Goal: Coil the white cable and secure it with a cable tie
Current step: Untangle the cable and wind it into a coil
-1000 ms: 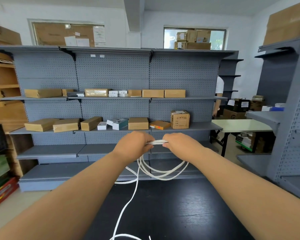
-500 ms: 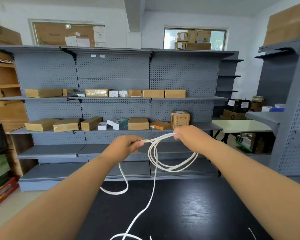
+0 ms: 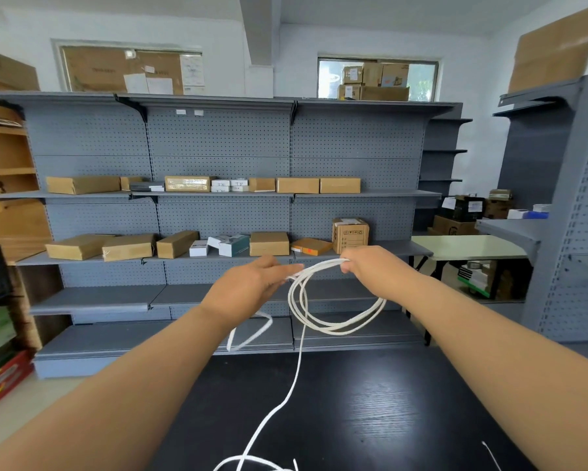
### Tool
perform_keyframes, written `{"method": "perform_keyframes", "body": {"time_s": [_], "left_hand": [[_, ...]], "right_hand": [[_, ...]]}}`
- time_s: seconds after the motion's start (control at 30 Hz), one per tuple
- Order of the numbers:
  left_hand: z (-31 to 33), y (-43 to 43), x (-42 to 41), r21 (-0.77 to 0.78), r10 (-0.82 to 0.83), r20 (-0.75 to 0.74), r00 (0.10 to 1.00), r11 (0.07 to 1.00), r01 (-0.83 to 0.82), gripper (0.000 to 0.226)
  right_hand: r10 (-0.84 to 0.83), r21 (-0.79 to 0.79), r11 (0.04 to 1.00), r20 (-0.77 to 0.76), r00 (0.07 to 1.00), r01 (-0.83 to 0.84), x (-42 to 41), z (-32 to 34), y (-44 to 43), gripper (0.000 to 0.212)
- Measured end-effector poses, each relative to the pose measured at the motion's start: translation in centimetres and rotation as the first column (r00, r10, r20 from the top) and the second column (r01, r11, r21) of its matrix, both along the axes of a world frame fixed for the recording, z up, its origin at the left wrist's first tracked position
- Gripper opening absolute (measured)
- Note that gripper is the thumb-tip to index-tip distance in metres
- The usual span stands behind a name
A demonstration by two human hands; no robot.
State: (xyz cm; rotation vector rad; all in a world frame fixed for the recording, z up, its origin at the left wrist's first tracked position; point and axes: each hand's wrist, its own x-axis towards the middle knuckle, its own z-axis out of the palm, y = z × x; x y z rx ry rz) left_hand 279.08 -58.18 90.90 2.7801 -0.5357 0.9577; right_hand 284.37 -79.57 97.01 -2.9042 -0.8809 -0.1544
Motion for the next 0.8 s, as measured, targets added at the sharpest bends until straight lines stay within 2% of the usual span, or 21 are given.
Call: {"method": "perform_keyframes", "body": {"time_s": [0.07, 0.17, 0.23, 0.33, 0.43, 0.5, 0.53, 0.57, 0.63, 0.67, 0.73, 0.8], "left_hand": [[0.0, -0.2, -0.4, 0.057, 0.041, -0.039, 0.998, 0.998, -0.039, 0.05], [0.0, -0.4, -0.4, 0.102, 0.08, -0.042, 0.996, 0.992, -0.075, 0.051], [0.0, -0.2, -0.4, 0.167, 0.108, -0.036, 0.993, 0.981, -0.101, 0.045], [0.0, 0.3, -0.2, 0.287, 0.06, -0.021, 0.998, 0.956, -0.052, 0.025], [-0.1, 1.3, -0.1, 0.468, 0.022, -0.033, 0.999, 0.884, -0.004, 0.032], [-0.3, 2.2, -0.3, 0.544, 0.081, -0.027, 0.996, 0.837, -0.053, 0.022], [-0.2, 2.4, -0.7, 0.495, 0.112, -0.089, 0.99, 0.868, -0.054, 0.013], [-0.1, 2.5, -1.0, 0.449, 0.152, -0.168, 0.974, 0.892, -0.062, 0.018], [0.0, 2.6, -1.2, 0.462, 0.249, -0.161, 0.955, 0.874, -0.15, 0.04], [0.1, 2.6, -1.3, 0.464, 0.289, -0.161, 0.944, 0.866, -0.186, 0.043], [0.1, 2.3, -1.0, 0.51, 0.366, -0.15, 0.918, 0.825, -0.246, 0.039], [-0.2, 1.6, -0.6, 0.49, 0.417, -0.15, 0.897, 0.819, -0.299, 0.031]], "right_hand": [[-0.011, -0.018, 1.0, -0.005, 1.0, 0.011, -0.2, 0.1, -0.1, 0.009], [-0.053, -0.068, 0.996, -0.04, 0.998, 0.05, -0.4, 0.7, 0.3, 0.007], [-0.082, -0.112, 0.991, -0.05, 0.995, 0.076, -0.3, 0.8, 0.4, 0.007], [-0.079, -0.106, 0.991, -0.028, 0.996, 0.076, 0.2, 0.3, -0.1, 0.008], [-0.147, -0.046, 0.988, 0.005, 0.989, 0.147, 1.6, -0.5, -1.4, 0.02], [-0.233, -0.048, 0.971, -0.005, 0.972, 0.233, 2.9, -0.6, -2.0, 0.021], [-0.275, -0.031, 0.961, -0.007, 0.961, 0.275, 3.6, -0.7, -2.1, 0.023], [-0.31, -0.014, 0.951, -0.001, 0.951, 0.31, 4.0, -0.8, -2.3, 0.025], [-0.323, 0.028, 0.946, 0.012, 0.946, 0.323, 4.5, -1.0, -2.5, 0.027], [-0.306, 0.044, 0.951, 0.024, 0.952, 0.305, 4.5, -1.2, -2.6, 0.027], [-0.246, 0.1, 0.966, 0.068, 0.967, 0.239, 3.9, -1.5, -2.7, 0.026], [-0.208, 0.114, 0.973, 0.066, 0.976, 0.2, 3.0, -1.5, -2.4, 0.025]]}}
